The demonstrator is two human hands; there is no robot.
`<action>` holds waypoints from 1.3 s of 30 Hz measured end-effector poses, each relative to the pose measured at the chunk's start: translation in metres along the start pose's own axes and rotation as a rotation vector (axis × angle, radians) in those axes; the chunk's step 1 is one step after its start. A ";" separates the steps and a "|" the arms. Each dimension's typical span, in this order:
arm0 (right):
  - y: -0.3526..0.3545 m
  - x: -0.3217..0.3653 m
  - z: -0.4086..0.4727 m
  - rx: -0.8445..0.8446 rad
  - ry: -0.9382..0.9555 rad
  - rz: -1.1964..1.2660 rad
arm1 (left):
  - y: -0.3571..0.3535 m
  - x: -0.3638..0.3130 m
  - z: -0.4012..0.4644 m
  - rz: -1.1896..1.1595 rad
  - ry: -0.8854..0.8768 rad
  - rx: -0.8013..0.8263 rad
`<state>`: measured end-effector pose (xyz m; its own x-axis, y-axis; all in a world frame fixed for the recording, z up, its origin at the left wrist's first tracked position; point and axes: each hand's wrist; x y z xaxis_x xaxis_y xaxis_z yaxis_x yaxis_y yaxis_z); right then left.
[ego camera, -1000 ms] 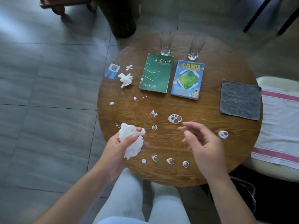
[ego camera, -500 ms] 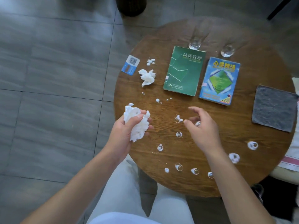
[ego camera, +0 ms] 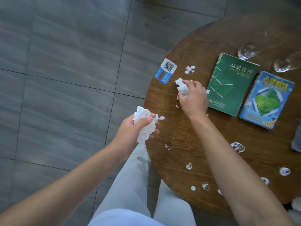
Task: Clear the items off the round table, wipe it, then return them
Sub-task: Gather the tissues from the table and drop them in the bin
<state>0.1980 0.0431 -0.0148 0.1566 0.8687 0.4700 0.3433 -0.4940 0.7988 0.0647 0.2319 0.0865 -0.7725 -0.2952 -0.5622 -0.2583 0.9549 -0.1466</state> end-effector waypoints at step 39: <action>0.211 -0.044 -0.294 -0.280 0.222 0.503 | -0.195 0.000 -0.150 0.123 -0.314 0.520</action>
<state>-0.0084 -0.1101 0.2433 0.0291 0.5130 0.8579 0.0169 -0.8584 0.5127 0.0280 0.0412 0.2367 -0.5508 -0.2341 -0.8012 0.1991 0.8953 -0.3985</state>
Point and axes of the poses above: each hand's wrist, its own z-axis towards the middle knuckle, its own y-axis out of the back of the hand, x = y × z, and after that the axes turned 8 degrees about z, right-handed
